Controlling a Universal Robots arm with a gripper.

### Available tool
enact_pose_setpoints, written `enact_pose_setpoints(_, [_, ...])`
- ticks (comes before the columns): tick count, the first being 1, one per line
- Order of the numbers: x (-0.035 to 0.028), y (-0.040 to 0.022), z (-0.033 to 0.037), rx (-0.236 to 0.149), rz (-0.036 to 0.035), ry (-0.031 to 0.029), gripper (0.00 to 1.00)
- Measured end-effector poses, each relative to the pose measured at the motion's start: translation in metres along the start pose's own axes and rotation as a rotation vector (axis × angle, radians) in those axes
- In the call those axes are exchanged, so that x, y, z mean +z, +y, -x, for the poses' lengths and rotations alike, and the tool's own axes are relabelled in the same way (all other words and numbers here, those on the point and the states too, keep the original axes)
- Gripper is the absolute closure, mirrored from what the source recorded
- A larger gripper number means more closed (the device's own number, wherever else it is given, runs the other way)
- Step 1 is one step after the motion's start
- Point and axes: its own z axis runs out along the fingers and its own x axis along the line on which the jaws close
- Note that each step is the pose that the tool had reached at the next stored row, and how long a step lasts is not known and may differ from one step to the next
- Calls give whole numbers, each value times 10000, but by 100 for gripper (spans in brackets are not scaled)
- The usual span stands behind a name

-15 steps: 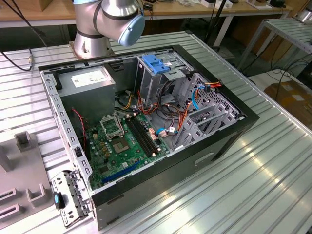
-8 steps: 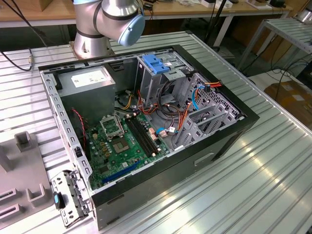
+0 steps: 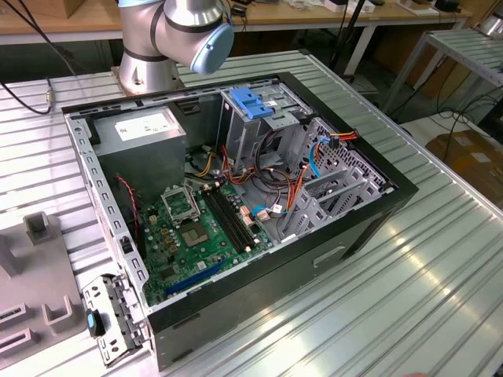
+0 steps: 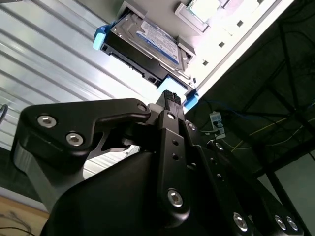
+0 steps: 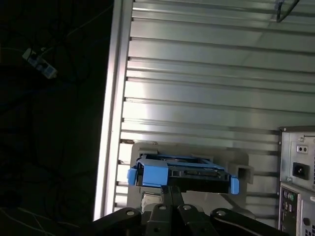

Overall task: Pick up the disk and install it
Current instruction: 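Pick up the disk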

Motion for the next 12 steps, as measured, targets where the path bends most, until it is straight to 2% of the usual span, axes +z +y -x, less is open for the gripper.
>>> enact_pose_setpoints(12, [0,0,0,-1204,10,53,89])
